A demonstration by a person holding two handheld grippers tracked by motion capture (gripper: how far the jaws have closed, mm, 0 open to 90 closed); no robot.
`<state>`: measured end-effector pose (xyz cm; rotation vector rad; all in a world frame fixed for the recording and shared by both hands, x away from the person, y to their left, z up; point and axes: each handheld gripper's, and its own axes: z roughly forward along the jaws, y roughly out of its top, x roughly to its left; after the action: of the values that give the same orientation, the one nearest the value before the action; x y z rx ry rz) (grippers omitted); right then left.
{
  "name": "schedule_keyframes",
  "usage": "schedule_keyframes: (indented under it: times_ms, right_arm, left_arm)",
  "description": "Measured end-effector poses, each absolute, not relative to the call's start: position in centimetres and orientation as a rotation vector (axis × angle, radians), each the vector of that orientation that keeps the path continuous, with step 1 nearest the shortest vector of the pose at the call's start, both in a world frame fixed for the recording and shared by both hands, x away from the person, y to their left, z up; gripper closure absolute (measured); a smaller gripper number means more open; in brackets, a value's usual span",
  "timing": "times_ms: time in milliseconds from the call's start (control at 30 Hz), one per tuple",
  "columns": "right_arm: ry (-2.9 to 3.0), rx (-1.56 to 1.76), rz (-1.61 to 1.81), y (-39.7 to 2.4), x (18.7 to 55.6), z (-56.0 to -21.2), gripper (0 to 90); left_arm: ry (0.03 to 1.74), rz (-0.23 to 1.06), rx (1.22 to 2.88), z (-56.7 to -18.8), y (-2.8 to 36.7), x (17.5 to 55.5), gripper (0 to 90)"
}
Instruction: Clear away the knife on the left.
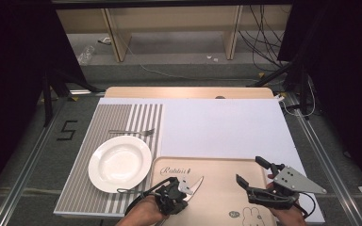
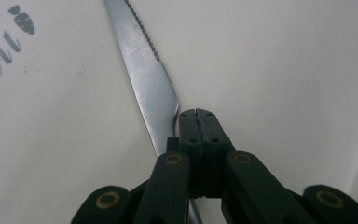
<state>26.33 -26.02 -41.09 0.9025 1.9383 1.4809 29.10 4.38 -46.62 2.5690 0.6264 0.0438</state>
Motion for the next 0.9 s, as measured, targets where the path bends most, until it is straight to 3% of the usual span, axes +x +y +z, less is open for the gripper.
schedule_keyframes:
  times_ms: [900]
  right_arm:
    - [1.943,0.899,1.481,-25.9,26.3,-41.2,16.0]
  left_arm:
    - [0.755,0.068,2.549,-46.5,7.1,30.6,89.4]
